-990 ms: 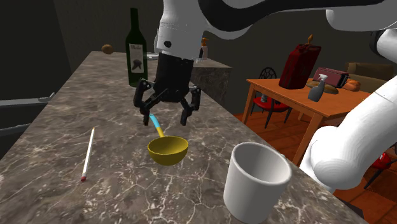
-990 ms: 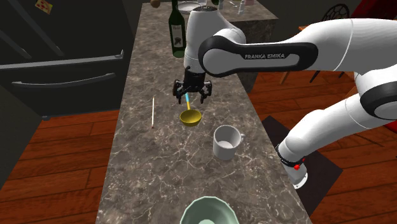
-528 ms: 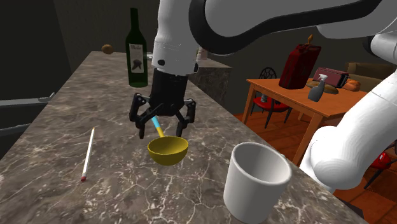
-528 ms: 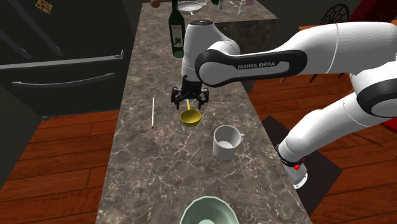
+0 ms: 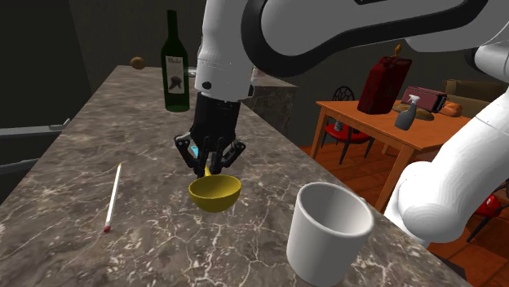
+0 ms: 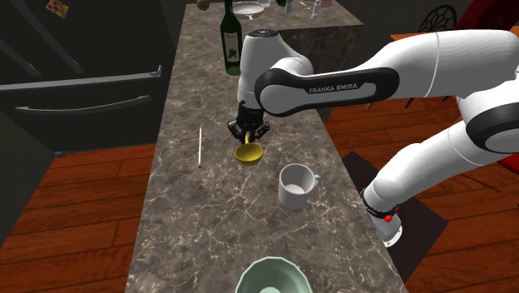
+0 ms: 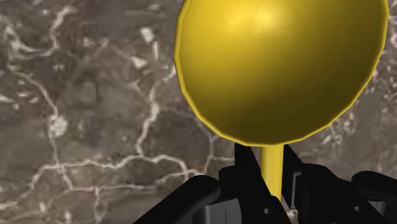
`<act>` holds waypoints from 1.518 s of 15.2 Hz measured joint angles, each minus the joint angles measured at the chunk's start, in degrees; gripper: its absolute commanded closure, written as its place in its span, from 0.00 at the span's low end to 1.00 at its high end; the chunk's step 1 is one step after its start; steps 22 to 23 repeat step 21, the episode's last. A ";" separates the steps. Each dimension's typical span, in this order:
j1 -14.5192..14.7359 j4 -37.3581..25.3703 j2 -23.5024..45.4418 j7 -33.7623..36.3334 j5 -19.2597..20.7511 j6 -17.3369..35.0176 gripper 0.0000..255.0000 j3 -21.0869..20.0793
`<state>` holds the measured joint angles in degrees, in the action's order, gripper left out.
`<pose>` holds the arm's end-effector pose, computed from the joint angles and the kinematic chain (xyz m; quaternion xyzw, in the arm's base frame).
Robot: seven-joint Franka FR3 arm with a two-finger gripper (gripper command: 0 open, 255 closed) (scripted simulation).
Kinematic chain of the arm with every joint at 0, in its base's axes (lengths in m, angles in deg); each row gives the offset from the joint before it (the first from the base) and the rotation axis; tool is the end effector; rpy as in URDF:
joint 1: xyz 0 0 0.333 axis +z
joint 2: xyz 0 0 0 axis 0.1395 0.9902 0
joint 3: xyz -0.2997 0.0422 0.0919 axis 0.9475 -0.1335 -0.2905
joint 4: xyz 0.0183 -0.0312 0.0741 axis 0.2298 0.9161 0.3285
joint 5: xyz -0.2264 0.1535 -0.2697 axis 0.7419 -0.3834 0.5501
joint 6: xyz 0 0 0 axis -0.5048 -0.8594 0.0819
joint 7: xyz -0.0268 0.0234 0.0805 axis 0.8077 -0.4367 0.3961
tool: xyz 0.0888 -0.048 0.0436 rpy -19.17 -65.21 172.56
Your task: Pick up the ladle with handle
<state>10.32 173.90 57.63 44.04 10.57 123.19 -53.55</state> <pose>0.3754 0.3210 0.5239 -0.9643 0.2480 0.0176 0.0908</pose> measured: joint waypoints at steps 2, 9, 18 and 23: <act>0.00 -0.02 0.03 0.02 0.01 0.06 1.00 -0.02; -0.11 -2.24 -0.01 0.41 0.26 -2.32 1.00 0.22; -0.50 -8.71 -0.32 1.24 0.83 -9.08 1.00 1.15; -0.57 -10.91 -0.04 1.82 1.11 -10.94 1.00 1.16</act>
